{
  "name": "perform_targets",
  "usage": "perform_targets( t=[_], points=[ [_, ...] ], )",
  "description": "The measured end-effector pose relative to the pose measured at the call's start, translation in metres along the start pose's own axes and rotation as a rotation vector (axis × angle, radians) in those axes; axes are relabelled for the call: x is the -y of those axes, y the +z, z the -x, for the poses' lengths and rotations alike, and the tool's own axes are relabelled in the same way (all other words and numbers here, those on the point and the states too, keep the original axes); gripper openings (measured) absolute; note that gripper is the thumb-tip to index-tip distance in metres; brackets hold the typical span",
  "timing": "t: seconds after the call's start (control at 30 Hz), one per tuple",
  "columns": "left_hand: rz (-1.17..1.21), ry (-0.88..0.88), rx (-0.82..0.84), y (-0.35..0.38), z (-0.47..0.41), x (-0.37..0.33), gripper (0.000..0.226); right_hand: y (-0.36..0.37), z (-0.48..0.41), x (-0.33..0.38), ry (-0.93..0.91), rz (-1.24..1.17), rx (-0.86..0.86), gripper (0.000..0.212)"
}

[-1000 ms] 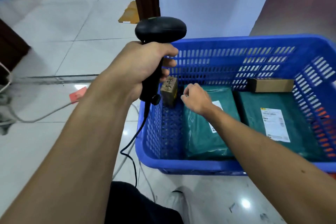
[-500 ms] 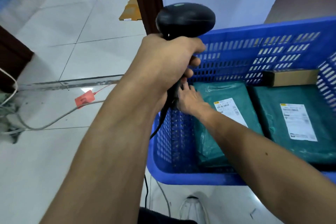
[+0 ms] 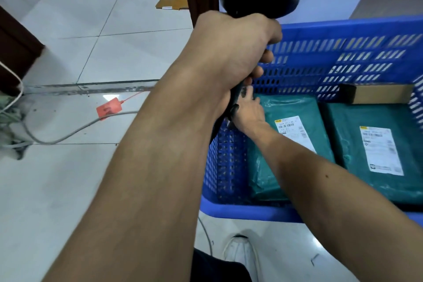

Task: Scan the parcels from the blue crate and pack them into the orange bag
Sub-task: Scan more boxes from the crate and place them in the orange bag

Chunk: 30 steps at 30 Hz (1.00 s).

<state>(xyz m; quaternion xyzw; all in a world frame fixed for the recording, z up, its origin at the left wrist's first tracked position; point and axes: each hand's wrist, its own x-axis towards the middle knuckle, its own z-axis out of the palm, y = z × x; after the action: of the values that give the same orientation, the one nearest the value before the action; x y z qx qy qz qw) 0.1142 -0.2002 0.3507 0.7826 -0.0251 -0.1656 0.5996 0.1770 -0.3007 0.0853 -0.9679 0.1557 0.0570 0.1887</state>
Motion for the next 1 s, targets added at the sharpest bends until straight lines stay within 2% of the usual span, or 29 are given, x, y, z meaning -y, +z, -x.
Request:
perform_targets(
  t=[0.1, 0.17, 0.23, 0.37, 0.43, 0.7, 0.9, 1.0],
  points=[
    [0.022, 0.01, 0.006, 0.002, 0.002, -0.004, 0.005, -0.018, 0.007, -0.013, 0.016, -0.08, -0.049, 0.03],
    [0.043, 0.016, 0.005, 0.001, 0.003, -0.005, 0.005, -0.032, 0.015, -0.016, 0.0, -0.144, -0.069, 0.025],
    [0.054, 0.006, -0.004, 0.002, 0.003, -0.007, 0.006, -0.047, 0.027, -0.026, -0.001, -0.196, -0.135, 0.03],
    [0.046, 0.001, 0.003, 0.003, 0.01, -0.011, 0.005, -0.089, 0.07, -0.056, 0.005, -0.302, -0.214, 0.074],
    [0.036, -0.011, -0.014, -0.001, 0.003, -0.002, 0.005, -0.102, 0.088, -0.07, 0.03, -0.329, -0.169, 0.084],
    [0.106, 0.042, 0.059, 0.031, 0.02, -0.011, 0.016, -0.217, 0.203, -0.14, 0.15, -0.45, -0.233, 0.089],
    [0.133, 0.129, 0.11, 0.052, 0.042, -0.018, 0.018, -0.274, 0.285, -0.168, 0.215, -0.708, -0.324, 0.093],
    [0.135, 0.192, 0.137, 0.059, 0.061, -0.021, 0.015, -0.289, 0.323, -0.184, 0.226, -0.931, -0.37, 0.065]
  ],
)
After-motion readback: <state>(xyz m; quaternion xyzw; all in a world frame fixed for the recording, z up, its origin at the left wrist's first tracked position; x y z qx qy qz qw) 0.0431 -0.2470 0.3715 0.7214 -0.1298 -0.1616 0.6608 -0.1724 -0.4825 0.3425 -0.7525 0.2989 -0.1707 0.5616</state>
